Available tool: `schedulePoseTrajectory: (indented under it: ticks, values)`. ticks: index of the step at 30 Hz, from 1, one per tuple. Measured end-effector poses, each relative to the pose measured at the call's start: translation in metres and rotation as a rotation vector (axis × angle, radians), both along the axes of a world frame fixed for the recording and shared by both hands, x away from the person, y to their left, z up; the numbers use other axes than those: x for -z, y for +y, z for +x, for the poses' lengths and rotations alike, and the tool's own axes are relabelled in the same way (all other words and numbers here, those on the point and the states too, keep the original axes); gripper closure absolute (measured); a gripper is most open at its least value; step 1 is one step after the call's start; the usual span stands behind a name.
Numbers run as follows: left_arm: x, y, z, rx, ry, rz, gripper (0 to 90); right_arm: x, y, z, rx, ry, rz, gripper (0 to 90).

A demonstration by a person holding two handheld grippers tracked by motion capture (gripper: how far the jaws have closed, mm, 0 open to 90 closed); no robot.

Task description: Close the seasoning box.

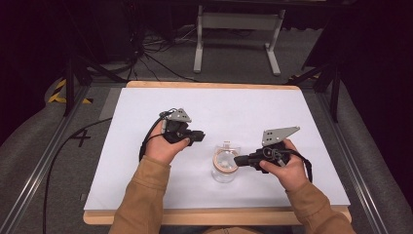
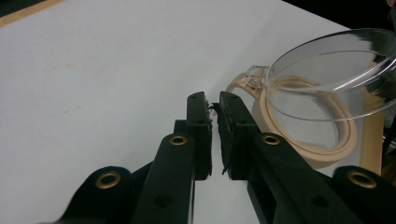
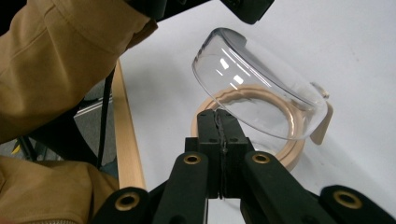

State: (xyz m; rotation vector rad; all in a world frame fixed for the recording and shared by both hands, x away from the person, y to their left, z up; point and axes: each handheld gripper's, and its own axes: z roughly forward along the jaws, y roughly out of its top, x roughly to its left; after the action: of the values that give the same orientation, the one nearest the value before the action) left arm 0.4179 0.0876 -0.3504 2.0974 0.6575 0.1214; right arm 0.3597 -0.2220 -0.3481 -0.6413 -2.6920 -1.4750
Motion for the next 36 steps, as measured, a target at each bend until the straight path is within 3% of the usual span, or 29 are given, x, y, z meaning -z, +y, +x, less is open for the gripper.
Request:
schedulePoseTrajectory:
  ticks: [14,30,36]
  values:
    - [0.007,0.009,0.005,-0.012,0.081,0.080,79.2,0.007,0.005,0.001,-0.037,0.064,-0.094,90.0]
    - [0.007,0.010,0.004,-0.009,0.083,0.081,79.2,0.012,0.005,0.002,-0.074,0.138,-0.168,90.0]
    - [0.005,0.012,0.002,-0.010,0.078,0.074,78.7,0.010,0.005,0.002,-0.085,0.139,-0.179,90.0]
